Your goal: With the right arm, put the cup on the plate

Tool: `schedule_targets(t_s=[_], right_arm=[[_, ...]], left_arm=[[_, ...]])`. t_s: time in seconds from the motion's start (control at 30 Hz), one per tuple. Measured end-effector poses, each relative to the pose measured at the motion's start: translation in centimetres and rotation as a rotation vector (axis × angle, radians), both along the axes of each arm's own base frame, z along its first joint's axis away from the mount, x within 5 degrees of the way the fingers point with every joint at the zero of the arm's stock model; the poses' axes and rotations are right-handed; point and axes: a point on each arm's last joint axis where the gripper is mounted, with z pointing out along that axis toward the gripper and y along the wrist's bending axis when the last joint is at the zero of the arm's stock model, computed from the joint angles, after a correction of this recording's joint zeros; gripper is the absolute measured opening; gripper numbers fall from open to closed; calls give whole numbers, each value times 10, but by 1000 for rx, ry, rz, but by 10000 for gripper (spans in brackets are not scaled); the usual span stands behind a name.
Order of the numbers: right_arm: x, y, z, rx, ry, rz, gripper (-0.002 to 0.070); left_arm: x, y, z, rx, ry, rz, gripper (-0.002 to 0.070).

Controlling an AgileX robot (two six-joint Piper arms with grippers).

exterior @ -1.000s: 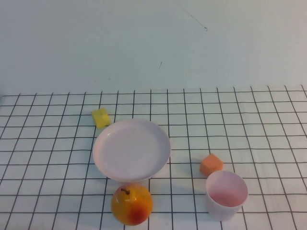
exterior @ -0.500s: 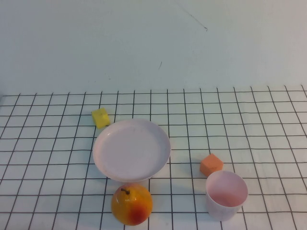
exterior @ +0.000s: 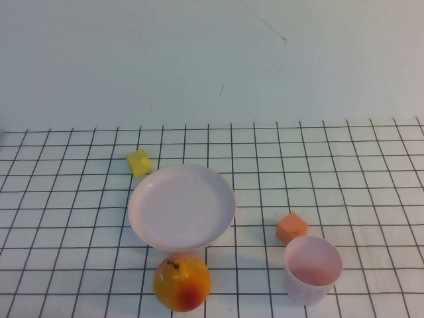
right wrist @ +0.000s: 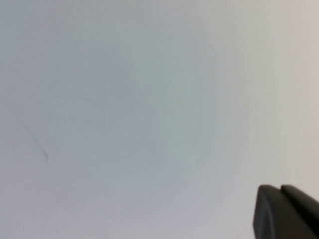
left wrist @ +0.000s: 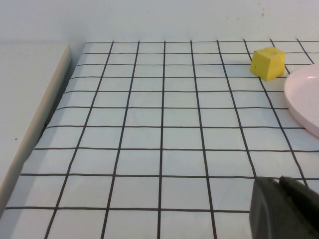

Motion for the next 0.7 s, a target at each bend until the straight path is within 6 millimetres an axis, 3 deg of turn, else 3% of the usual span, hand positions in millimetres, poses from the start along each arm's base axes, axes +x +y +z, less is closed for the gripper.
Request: schedule_targets(t_s=[0.2,0.3,0.43,0.6,0.7], right_arm=[[-9,4,19,10,-233,47,-2],[-10,3,22,29,-266,50,-2],[-9,0,34,45,-139,16,-2],[-21,-4,82,42,36,-47,-2],[-16,-6,103,49,216,-73,-2]], left_arm=[[0,0,0,0,0,0,-3],[0,0,0,0,0,0,-3],[0,0,0,0,0,0,-3],[0,0,0,0,0,0,-3],[0,0,0,0,0,0,-3]])
